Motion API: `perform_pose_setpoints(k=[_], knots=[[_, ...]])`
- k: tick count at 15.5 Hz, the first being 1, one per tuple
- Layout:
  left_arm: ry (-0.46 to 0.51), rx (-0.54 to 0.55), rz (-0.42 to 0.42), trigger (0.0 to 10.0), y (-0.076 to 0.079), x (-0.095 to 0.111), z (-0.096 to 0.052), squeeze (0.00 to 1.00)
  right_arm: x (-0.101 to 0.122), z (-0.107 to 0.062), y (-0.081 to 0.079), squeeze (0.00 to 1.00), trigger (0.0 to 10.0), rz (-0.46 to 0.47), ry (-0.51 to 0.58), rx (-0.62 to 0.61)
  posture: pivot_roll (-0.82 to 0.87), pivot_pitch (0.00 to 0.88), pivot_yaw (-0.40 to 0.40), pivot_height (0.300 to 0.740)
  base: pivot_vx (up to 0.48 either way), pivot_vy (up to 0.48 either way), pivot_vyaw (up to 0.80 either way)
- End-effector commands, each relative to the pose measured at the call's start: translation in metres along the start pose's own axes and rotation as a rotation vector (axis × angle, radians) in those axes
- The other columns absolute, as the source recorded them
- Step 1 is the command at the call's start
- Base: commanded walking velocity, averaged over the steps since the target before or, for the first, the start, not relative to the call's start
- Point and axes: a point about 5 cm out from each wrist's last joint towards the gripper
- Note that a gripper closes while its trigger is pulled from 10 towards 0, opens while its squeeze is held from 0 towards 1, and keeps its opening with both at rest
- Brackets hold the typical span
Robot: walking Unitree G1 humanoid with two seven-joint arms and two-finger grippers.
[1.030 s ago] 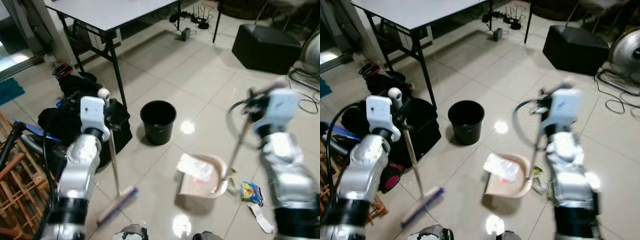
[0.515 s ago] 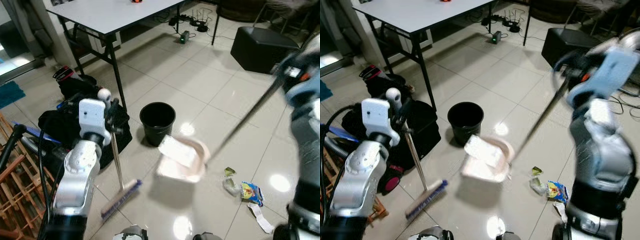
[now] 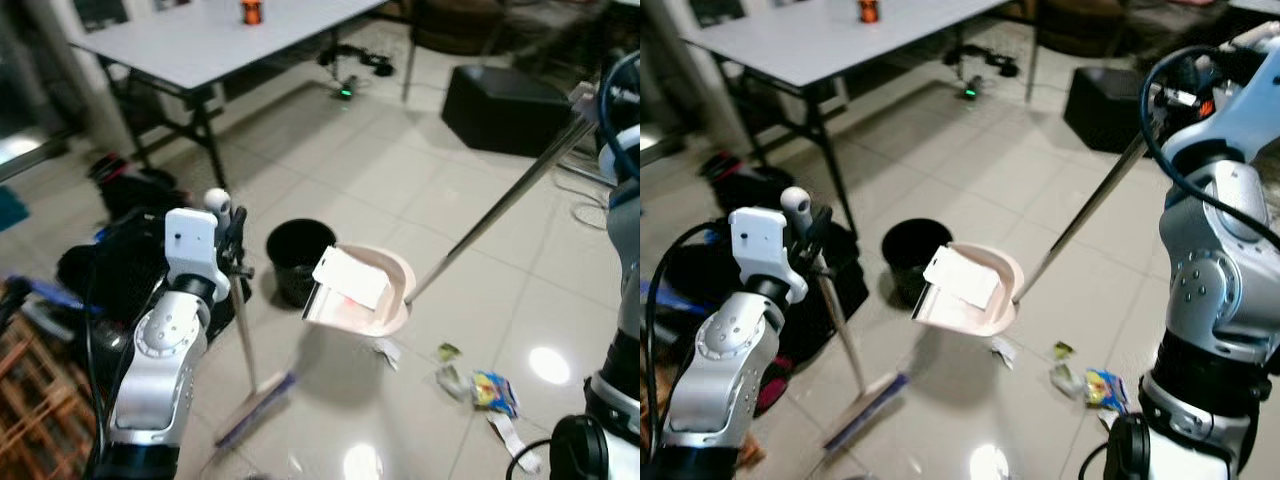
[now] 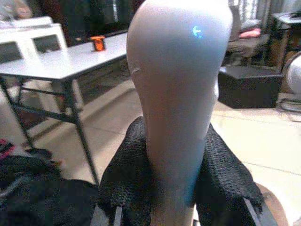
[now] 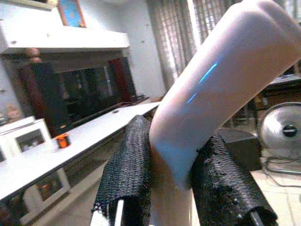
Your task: Sweep floor
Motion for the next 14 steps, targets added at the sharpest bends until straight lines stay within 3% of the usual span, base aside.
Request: perform_pose_setpoints(k=[1, 4, 14], knots=[[0.036, -0.006, 0.007, 10.0, 0.0011, 0.0106, 0.0014, 0.00, 0.0092, 0.0041, -0.0041, 0.00, 10.0, 0.006, 0.028, 0.009, -0.01, 0.000, 0.030, 0.740, 0.386, 0.000, 0.00], [0.031, -0.001, 0.008, 10.0, 0.0029, 0.0100, -0.0026, 0.00, 0.0083, 0.0071, -0.0041, 0.00, 10.0, 0.015, 0.025, 0.004, 0.00, 0.000, 0.024, 0.740, 0.387, 0.000, 0.58], [0.015, -0.004, 0.009, 10.0, 0.0025, 0.0077, -0.0062, 0.00, 0.0125, 0.0084, 0.0017, 0.00, 10.0, 0.039, 0.043, -0.019, 0.00, 0.000, 0.022, 0.740, 0.388, 0.000, 0.00]])
Point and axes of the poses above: a point about 5 cm out from each wrist's last joint towards the gripper, its own z axis pointing out of the wrist towards the gripper, its own x axis along the axis of the wrist's last joint, y = z × x, and after that the axes turned 1 degree about -z, right-handed
